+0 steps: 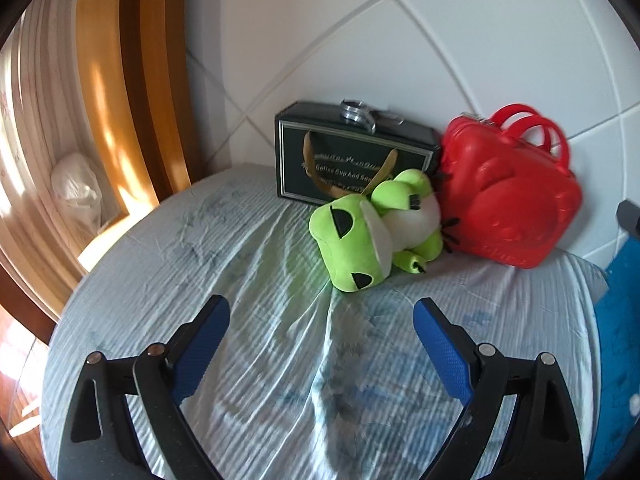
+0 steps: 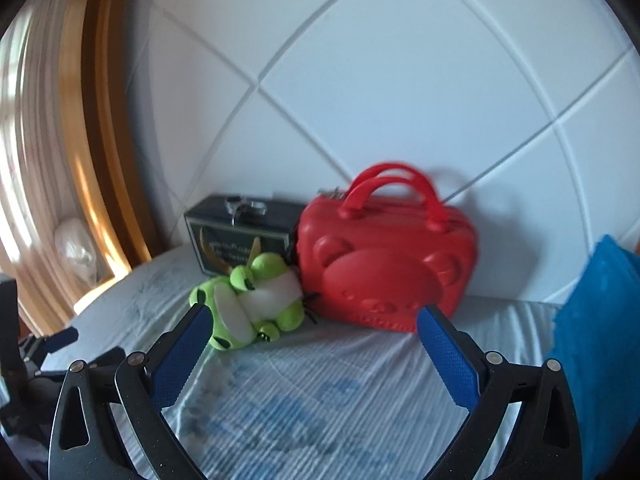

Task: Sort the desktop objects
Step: 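Move both grippers back toward the green frog plush on the bed, then grasp the green frog plush with both grippers together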

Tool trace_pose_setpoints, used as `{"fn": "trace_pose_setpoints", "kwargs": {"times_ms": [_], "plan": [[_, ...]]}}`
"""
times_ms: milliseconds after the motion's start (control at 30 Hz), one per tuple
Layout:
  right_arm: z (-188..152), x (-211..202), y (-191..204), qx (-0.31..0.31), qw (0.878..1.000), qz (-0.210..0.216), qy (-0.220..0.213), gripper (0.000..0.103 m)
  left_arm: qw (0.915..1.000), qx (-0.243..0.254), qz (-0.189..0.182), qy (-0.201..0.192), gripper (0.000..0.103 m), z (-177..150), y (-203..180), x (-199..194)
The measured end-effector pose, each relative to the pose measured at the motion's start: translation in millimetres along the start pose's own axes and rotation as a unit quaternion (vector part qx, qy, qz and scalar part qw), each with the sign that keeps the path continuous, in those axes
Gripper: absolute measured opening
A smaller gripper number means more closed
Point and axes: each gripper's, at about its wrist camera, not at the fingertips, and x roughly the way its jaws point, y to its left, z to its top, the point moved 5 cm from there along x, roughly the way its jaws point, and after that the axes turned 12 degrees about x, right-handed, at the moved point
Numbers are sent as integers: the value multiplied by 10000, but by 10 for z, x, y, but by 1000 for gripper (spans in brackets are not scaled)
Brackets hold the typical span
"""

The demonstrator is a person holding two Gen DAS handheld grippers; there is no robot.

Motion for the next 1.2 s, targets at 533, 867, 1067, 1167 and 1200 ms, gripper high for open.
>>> {"fn": "trace_pose_setpoints", "kwargs": {"times_ms": [533,867,1067,1167,1200], "plan": [[-528,1845,-348,324,9957,-135,863,103,9980,27,-214,599,94,201,-493,2056],[-676,2413,-64,323,9918,142,1224,103,9976,644,86,253,99,212,-298,2170],[-707,2702,12,639,9848,384,1570,95,9968,596,-330,412,102,243,-290,2310],[-727,2806,26,633,9824,356,1719,75,9961,595,-451,476,102,246,-355,2384],[-748,2833,25,645,9813,355,1780,73,9958,600,-472,502,102,237,-375,2404]]}}
